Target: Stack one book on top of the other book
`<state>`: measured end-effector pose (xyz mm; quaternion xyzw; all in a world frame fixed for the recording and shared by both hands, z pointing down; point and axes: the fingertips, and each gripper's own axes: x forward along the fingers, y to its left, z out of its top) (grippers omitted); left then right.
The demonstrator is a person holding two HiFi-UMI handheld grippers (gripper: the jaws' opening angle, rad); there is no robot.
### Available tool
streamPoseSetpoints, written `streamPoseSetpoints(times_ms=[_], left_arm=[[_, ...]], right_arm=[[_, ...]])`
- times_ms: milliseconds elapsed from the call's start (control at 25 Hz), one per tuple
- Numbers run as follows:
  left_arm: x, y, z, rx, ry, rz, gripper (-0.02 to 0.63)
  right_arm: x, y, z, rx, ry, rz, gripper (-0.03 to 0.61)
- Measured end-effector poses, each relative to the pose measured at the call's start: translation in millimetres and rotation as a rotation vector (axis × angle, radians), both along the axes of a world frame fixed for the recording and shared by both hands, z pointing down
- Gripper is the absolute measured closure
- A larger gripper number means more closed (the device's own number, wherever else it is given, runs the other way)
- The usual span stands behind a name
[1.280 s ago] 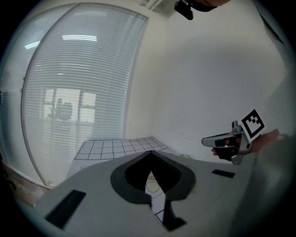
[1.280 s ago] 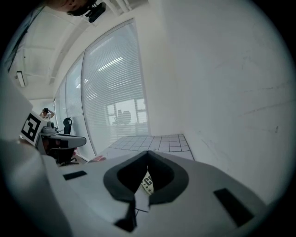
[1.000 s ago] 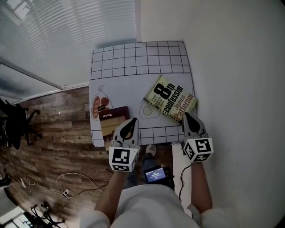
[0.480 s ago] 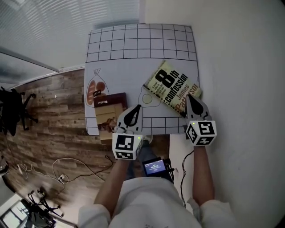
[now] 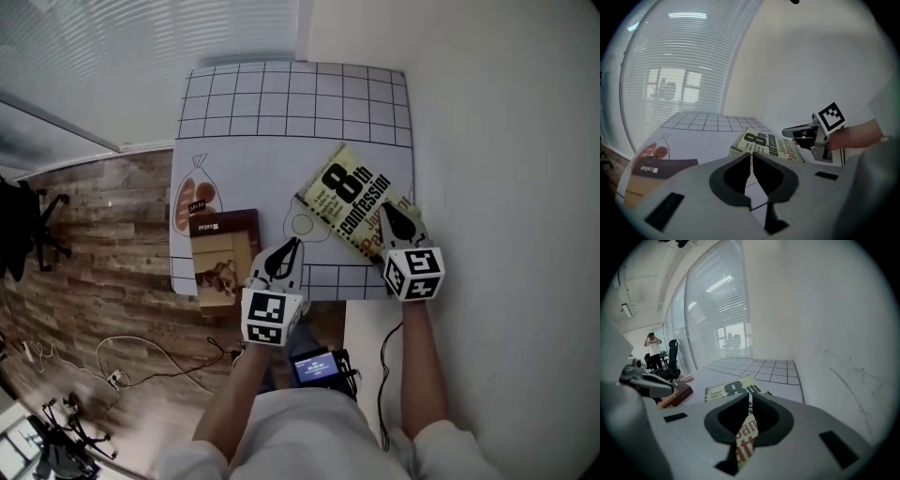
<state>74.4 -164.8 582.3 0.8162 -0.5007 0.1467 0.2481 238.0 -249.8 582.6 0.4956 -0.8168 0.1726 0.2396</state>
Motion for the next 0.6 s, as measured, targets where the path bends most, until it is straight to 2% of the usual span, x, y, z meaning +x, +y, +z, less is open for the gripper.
streamPoseSetpoints(times_ms=[200,360,600], left_arm=[[15.7,-5.4,13.2,-0.034,0.015,0.013,0.598],[27.5,-10.9,25.6,-0.087,0.042,0.026,0.535],[37.4,-19.6,35.7,-0.143,0.091,0.018,0.466]], right_arm=[[0.1,-18.2,12.2,-0.036,0.028,-0.046,0.489],[-3.3,-25.0,25.9,-0.097,0.047,-0.109,0.416],[-9.1,-37.7,37.8,-0.142,0.083,-0.195,0.339]])
